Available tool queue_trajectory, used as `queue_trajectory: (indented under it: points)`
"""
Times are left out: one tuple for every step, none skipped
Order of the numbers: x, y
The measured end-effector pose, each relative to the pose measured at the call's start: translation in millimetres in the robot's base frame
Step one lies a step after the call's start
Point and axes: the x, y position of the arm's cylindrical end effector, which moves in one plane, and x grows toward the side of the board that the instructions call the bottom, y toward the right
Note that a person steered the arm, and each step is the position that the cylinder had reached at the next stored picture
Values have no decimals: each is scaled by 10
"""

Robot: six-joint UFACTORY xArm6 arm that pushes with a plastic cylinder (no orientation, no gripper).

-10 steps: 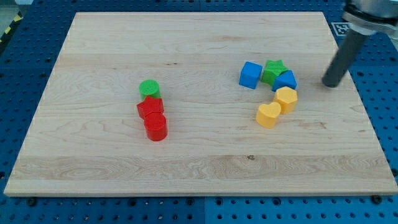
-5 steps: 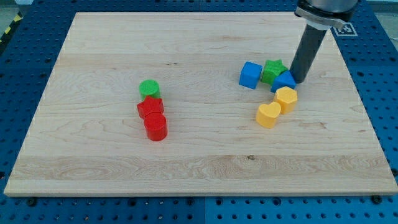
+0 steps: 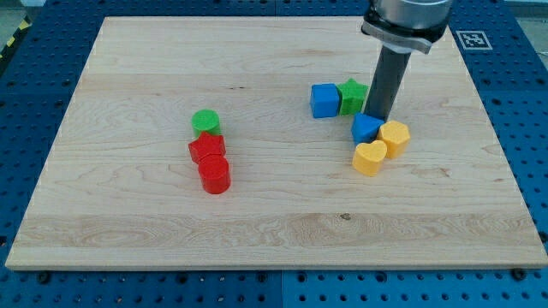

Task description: Separate blue cube and green star

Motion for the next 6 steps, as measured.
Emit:
queue_trajectory:
  points:
    - [-29, -15]
    - [-322, -15]
    - [-540, -84]
    - [-373, -87]
    - [-179, -210]
    - [-370, -529]
